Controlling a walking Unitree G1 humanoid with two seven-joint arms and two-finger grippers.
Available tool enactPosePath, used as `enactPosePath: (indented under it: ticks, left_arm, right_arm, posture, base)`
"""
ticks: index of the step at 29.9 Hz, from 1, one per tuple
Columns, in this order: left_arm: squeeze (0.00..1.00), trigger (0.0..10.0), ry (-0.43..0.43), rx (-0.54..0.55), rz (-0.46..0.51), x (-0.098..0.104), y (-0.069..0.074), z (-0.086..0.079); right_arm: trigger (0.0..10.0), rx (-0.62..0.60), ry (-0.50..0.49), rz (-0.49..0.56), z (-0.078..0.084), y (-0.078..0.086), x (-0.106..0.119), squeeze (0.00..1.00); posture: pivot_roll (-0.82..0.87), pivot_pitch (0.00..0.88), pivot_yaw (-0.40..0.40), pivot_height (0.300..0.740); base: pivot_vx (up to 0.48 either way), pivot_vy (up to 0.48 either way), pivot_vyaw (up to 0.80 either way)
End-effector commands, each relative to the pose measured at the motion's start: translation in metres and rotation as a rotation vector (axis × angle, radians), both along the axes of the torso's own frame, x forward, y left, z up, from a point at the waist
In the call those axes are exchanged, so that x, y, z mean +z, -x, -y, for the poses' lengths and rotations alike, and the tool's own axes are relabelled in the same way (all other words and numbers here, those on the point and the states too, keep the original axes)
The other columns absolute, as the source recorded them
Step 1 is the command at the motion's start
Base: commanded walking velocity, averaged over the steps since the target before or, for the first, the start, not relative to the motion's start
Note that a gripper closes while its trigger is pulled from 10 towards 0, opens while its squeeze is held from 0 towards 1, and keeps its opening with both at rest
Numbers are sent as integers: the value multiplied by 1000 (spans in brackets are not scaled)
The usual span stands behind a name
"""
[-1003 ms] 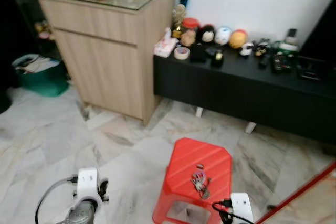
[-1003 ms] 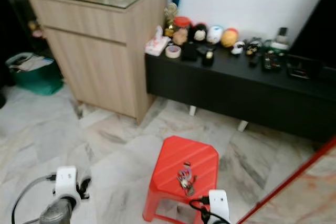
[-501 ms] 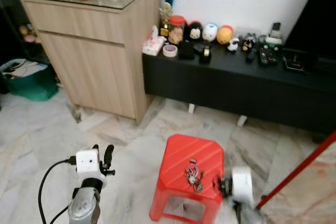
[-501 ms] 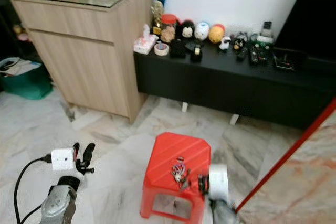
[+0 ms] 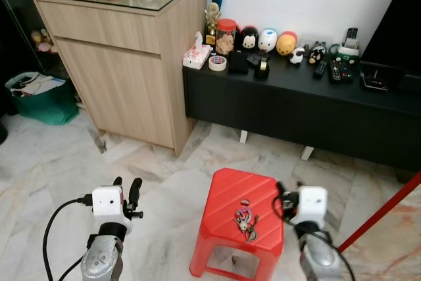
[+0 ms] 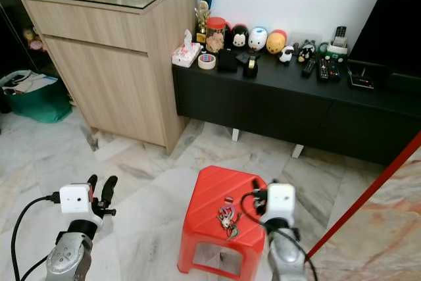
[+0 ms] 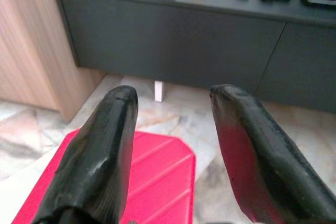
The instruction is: Hang keys on a hook
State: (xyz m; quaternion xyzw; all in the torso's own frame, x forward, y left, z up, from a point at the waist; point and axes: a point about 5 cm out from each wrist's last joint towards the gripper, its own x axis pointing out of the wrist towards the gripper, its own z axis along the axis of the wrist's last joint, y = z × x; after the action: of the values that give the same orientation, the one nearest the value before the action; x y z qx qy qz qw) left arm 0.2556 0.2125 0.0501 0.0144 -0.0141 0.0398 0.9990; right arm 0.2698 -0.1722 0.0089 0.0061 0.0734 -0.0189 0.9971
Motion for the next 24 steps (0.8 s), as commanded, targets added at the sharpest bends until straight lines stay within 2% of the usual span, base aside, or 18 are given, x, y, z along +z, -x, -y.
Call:
enactPosePath:
  ticks: [1,7,15,24]
  left_arm:
    - [0,10000,6,7,-10,1,-5,-2]
    - [0,10000,14,2,-24,3,-10,-1]
    - [0,10000,17,6,-22,4,-12,-1]
    - [0,10000,19,-45,1,11,-17,8]
  right_arm:
    - [10000,2,-18,-29,-4,3,-5,0]
    - [10000,-9,-56,-31,-9,1,-3,0]
    - [10000,-13,-57,-40,-11,-4,0,0]
    - [10000,-25,-62,-45,-10,-10,3,0]
  posture:
    - [16,0,-33,727]
    - [16,0,-29,727]
    - [26,0,-35,727]
    - [31,0,-37,727]
  base:
    - [0,0,0]
    - [0,0,0]
    - [0,426,0]
    - [0,0,0]
